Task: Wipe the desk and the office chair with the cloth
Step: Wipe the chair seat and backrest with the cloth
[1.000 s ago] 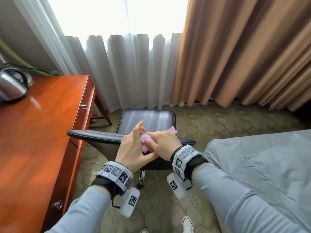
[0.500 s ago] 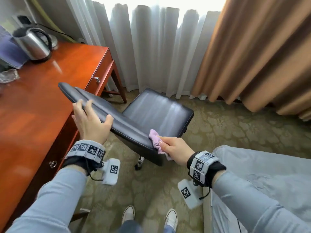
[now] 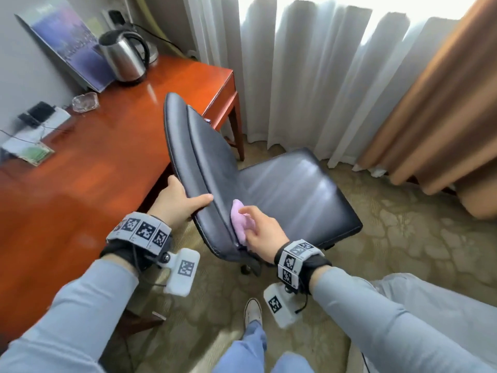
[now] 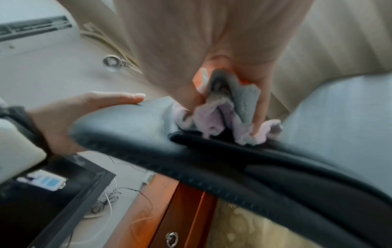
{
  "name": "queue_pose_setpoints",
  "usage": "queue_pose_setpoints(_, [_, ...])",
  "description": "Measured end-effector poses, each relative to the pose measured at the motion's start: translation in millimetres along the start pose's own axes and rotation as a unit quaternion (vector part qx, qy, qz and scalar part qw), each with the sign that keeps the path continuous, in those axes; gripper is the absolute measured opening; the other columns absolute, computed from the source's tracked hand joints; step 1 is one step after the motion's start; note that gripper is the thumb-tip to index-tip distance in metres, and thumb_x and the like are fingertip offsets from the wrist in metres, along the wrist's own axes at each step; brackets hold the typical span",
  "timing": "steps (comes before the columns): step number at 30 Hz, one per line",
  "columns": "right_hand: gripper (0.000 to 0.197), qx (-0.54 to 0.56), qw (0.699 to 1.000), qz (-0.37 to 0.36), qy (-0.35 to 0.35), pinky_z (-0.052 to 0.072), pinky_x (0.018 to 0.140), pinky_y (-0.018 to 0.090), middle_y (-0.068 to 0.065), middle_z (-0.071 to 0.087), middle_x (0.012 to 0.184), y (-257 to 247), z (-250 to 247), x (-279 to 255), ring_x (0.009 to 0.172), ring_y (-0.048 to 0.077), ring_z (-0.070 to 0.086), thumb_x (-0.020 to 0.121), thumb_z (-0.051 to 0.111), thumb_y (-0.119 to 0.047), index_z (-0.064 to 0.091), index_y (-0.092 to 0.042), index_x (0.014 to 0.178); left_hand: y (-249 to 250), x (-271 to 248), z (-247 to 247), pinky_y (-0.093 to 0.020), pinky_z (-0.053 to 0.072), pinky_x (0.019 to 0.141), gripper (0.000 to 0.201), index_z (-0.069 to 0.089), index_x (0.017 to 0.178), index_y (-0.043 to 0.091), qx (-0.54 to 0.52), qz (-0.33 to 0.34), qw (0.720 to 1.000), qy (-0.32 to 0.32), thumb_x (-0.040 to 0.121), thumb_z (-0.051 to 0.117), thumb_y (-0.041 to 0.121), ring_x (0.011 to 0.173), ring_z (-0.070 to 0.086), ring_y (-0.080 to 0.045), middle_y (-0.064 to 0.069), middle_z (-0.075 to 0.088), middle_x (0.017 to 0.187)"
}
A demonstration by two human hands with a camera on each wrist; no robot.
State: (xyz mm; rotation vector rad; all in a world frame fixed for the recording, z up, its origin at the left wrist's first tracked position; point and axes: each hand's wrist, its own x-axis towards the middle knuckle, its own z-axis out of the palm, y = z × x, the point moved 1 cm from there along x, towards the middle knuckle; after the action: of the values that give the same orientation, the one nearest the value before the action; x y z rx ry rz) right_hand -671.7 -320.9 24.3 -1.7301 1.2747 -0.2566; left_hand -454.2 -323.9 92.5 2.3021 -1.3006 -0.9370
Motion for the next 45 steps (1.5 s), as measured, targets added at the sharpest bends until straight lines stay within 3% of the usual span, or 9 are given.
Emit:
queue_pose_setpoints(5, [0.041,-0.016,1.000,-0.012,-0.001,0.049,0.089,0.033,0.016,0.068,0.110,-9.6,-13.4,34.7,0.102,0.034,0.063,0.086,0.049,-0.011,0.054,-0.020,0.126,2.2,42.5,-27.3,-0.049,0.057,0.084,0.095,0.031,0.118,0.010,0.030,-0.050,0.994,-0.088,0.058,0.086,0.059,0.101,0.064,-0.027,-0.008,0.057,0.115])
queue_pose_setpoints(9, [0.035,-0.031,0.999,-0.029,-0.029,0.053,0.082,0.033,0.007,0.071,0.099,-13.6,-25.3,60.0,0.093,0.031,0.065,0.082,0.050,-0.016,0.057,-0.027,0.115,11.5,63.6,-38.7,-0.051,0.059,0.079,0.082,0.030,0.121,0.005,0.067,-0.082,0.990,-0.092,0.074,0.086,0.042,0.100,0.064,-0.031,-0.012,0.057,0.113])
queue_pose_setpoints(15, [0.055,-0.086,0.993,-0.079,-0.024,0.052,0.077,0.027,-0.006,0.067,0.078,-37.2,-72.1,102.6,0.082,0.020,0.063,0.067,0.051,-0.074,0.064,-0.025,0.088,32.7,85.8,-55.8,-0.044,0.043,0.100,0.083,0.024,0.136,-0.002,0.141,-0.143,0.977,-0.077,0.086,0.076,0.038,0.120,0.053,-0.037,-0.021,0.051,0.132])
queue_pose_setpoints(21, [0.053,-0.283,0.930,-0.236,-0.007,0.052,0.073,0.038,-0.001,0.065,0.100,-90.3,-113.1,180.2,0.088,0.032,0.064,0.094,0.051,-0.048,0.030,-0.040,0.142,44.2,117.8,-67.0,-0.048,0.037,0.109,0.096,0.008,0.154,0.008,0.189,-0.175,0.965,-0.056,0.089,0.072,0.036,0.131,0.047,-0.039,-0.021,0.045,0.146])
queue_pose_setpoints(25, [0.075,-0.450,0.837,-0.307,-0.044,0.042,0.051,0.032,0.013,0.021,0.154,-139.1,-115.2,229.8,0.065,0.029,0.053,0.096,0.051,-0.021,0.006,-0.051,0.149,49.5,147.5,-76.6,-0.048,0.040,0.107,0.092,0.019,0.151,0.010,0.208,-0.153,0.965,-0.048,0.085,0.077,0.034,0.127,0.050,-0.040,-0.019,0.051,0.140])
queue_pose_setpoints(29, [0.075,-0.520,0.784,-0.329,-0.087,0.043,0.050,0.029,-0.001,-0.012,0.164,-178.8,-97.1,271.9,0.073,0.027,0.060,0.098,0.051,-0.034,0.000,-0.054,0.150,51.6,182.2,-86.2,-0.045,0.040,0.108,0.104,0.009,0.158,0.015,0.230,-0.124,0.964,-0.052,0.083,0.078,0.035,0.131,0.049,-0.038,-0.016,0.050,0.144])
queue_pose_setpoints(34, [0.072,-0.517,0.806,-0.274,-0.088,0.055,0.072,0.039,-0.002,0.008,0.161,-195.9,-101.8,312.8,0.098,0.033,0.064,0.092,0.057,-0.039,0.014,-0.048,0.149,63.0,219.0,-99.5,-0.041,0.047,0.096,0.086,0.034,0.147,0.014,0.245,-0.063,0.966,-0.056,0.080,0.081,0.037,0.122,0.056,-0.035,-0.013,0.056,0.137])
queue_pose_setpoints(40, [0.067,-0.519,0.831,-0.200,-0.033,0.050,0.066,0.036,-0.004,0.005,0.162,-182.5,-129.2,344.7,0.097,0.034,0.065,0.093,0.053,-0.042,0.012,-0.049,0.146,86.0,251.1,-102.1,-0.036,0.047,0.074,0.050,0.057,0.114,0.019,0.275,0.017,0.961,0.023,0.079,0.079,0.046,0.100,0.064,-0.034,-0.008,0.067,0.111])
queue_pose_setpoints(45, [0.070,-0.496,0.857,-0.143,0.002,0.051,0.067,0.037,-0.004,0.001,0.162,-171.0,-150.5,366.4,0.100,0.035,0.064,0.093,0.053,-0.039,0.009,-0.047,0.147,99.1,253.2,-89.1,-0.041,0.048,0.083,0.044,0.054,0.126,0.020,0.245,0.075,0.959,0.118,0.090,0.070,0.037,0.109,0.062,-0.036,-0.007,0.063,0.121])
